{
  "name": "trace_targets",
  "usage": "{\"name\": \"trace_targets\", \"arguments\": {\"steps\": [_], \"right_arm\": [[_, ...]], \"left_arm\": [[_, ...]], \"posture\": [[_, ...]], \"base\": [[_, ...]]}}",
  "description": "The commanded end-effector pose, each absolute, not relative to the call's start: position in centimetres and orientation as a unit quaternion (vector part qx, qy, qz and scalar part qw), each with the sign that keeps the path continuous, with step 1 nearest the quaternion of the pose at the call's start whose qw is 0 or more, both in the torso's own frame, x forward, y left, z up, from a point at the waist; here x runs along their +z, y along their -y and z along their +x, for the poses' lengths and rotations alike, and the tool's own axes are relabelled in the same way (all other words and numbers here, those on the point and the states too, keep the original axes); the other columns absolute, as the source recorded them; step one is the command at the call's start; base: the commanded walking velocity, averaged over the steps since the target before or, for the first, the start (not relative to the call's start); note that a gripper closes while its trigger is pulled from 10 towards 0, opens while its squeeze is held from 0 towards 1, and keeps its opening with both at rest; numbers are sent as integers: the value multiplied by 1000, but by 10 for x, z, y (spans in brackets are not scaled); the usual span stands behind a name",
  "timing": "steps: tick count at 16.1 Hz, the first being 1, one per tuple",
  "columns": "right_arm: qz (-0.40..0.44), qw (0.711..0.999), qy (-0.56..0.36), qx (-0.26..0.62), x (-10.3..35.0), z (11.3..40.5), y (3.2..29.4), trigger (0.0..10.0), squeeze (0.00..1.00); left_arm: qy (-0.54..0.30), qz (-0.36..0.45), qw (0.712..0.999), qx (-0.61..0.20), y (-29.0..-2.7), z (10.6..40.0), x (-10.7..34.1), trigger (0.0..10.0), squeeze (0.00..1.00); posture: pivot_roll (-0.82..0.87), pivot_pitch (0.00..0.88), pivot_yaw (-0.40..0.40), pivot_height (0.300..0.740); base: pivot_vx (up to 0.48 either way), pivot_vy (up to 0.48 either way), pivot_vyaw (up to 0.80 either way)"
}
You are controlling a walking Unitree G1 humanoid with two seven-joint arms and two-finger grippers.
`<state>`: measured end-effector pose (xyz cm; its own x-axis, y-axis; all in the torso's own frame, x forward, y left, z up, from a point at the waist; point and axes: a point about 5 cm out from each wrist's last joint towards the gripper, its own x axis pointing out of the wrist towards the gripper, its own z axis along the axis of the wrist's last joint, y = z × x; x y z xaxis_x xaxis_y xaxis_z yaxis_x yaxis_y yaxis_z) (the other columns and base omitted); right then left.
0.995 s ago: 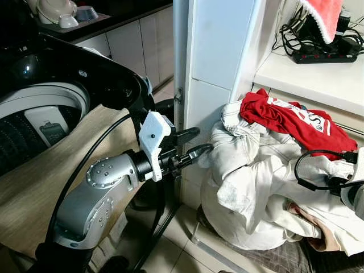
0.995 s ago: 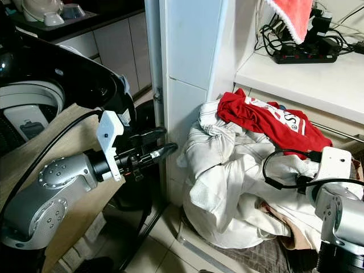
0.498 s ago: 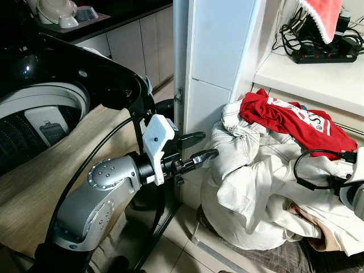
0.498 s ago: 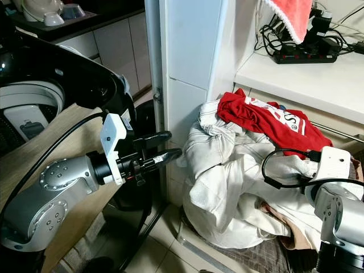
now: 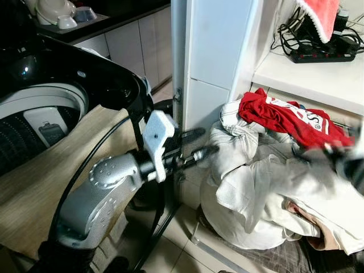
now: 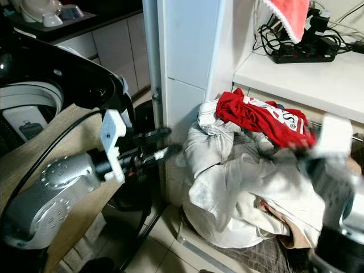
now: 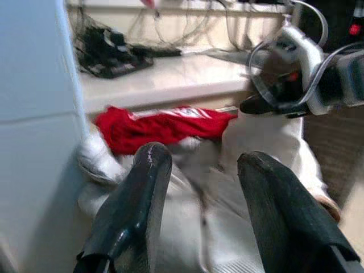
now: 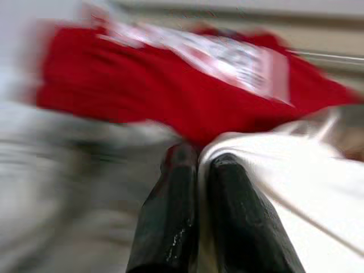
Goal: Clothes washing
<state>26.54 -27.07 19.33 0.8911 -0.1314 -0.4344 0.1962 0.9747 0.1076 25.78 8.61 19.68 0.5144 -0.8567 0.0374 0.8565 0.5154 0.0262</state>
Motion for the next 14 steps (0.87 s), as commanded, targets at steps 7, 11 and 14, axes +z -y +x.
{"name": "trace_targets", "arguments": {"steps": [7, 11, 14], "right_arm": [[194, 950, -108, 220, 278, 283, 187, 0, 0], [267, 914, -64, 299, 303, 289, 172, 0, 0], [279, 891, -68, 352, 299, 287, 160, 0, 0]], "left_arm": [[85, -11, 885, -458, -72, 274, 224, 10000, 0], [91, -62, 869, -483, -55, 267, 228, 10000, 0], [103, -98, 862, -486, -38, 268, 233, 10000, 0]], "posture": [[-107, 0, 2, 740], [-107, 0, -5, 740], [-100, 0, -19, 740]], "base": [[0, 0, 0], [0, 0, 0], [0, 0, 0]]}}
